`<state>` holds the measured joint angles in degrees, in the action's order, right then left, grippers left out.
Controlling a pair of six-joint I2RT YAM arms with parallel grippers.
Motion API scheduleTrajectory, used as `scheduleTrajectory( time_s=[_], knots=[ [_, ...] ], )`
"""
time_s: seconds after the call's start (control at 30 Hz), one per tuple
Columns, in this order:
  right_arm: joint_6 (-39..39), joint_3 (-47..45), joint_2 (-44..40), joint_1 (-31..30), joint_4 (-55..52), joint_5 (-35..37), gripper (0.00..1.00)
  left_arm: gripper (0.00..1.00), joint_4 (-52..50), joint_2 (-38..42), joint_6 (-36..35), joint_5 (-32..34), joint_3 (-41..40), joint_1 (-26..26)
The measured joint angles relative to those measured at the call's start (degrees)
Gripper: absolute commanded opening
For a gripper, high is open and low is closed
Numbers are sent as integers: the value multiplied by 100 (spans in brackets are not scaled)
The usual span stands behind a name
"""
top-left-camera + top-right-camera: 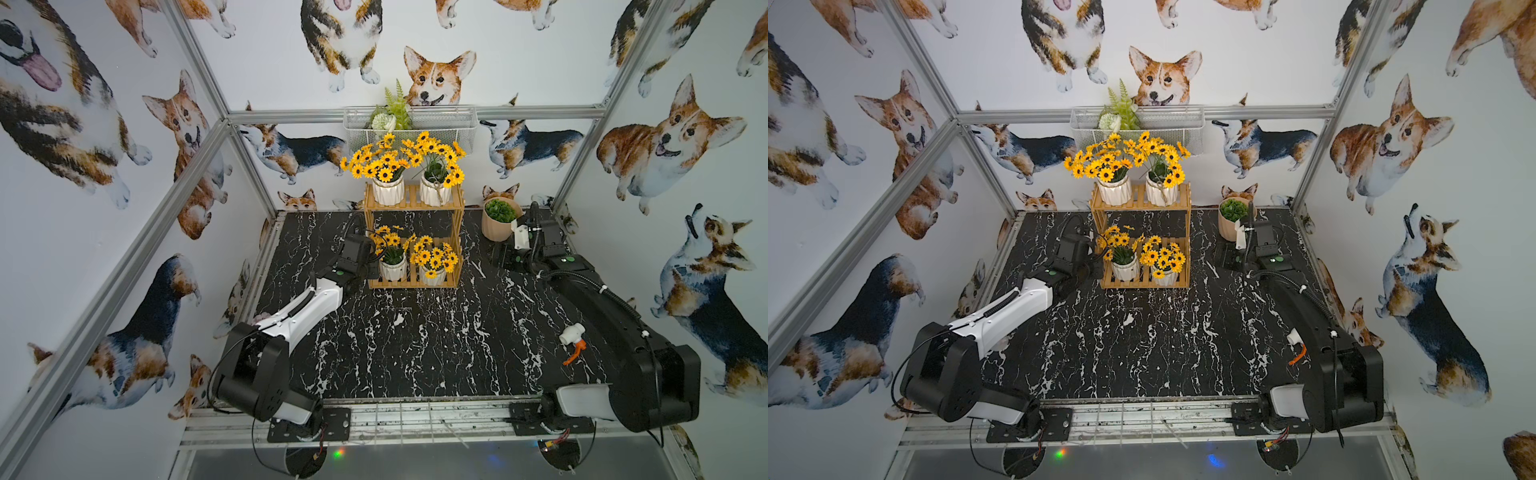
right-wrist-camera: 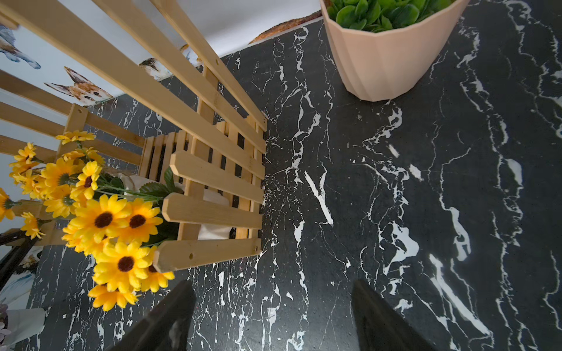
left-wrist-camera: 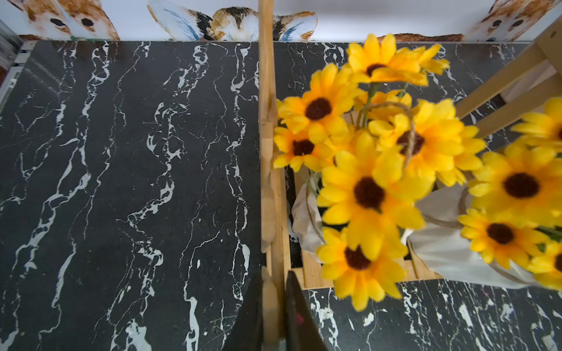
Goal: Take the sunflower pots off the shelves
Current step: Move the shelf to the center of the board.
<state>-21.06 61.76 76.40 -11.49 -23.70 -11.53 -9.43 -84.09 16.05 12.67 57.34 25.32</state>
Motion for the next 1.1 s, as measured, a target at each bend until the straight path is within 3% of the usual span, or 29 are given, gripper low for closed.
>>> scheduleTrajectory(
  time_s=[0.37,0.83,1.1],
  knots=[
    [-4,-76,7,0,85,-72,82,11,-96,579,221,557,-518,385],
    [-118,-162,-50,-2,98,-201,81,13,-393,1711,350,717,-1327,514],
    [-122,-164,-146,-2,94,-192,82,16,-369,1932,463,758,-1537,588]
  ],
)
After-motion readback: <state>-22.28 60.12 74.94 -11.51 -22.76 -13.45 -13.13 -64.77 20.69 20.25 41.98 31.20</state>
